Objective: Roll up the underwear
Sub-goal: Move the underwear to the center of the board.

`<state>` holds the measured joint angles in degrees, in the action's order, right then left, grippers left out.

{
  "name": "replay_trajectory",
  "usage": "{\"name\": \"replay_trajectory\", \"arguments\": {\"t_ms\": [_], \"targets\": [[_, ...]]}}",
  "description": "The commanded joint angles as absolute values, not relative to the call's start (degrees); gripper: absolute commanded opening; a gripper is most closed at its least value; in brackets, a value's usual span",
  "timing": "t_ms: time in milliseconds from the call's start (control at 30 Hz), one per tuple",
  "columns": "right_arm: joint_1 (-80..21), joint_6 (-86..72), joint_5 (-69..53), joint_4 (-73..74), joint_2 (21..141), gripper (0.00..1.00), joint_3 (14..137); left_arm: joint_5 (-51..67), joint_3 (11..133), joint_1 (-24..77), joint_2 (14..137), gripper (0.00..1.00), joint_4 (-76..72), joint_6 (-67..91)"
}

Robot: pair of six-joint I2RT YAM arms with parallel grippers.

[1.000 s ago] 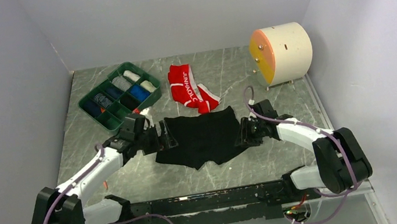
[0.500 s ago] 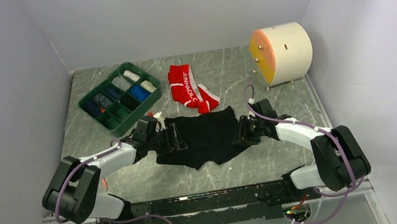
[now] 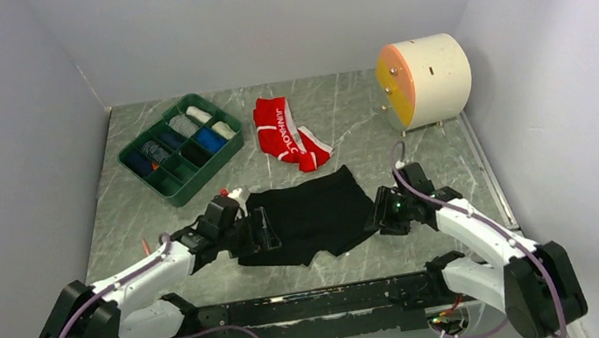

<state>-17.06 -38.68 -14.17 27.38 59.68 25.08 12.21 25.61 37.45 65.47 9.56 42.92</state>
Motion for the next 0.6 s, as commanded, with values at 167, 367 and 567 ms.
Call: {"name": "replay_trajectory", "arguments": {"t_ms": [167, 367, 567], "targets": [[-16.97, -43.83, -14.9, 28.19, 49.49, 0.69, 36.07, 6.29, 38.15, 37.56, 59.37, 0.92, 24.03, 40.25], [-16.96, -39.83, -17.23, 14.78, 55.8, 0.5, 37.15, 2.16, 35.75, 37.61, 57.49, 0.93, 29.44, 43.39], [-17.47, -31.52, -21.41, 13.89, 80.49, 0.29, 49.34, 4.68, 28.8, 37.62, 53.56, 0.92, 28.12, 48.2]]}}
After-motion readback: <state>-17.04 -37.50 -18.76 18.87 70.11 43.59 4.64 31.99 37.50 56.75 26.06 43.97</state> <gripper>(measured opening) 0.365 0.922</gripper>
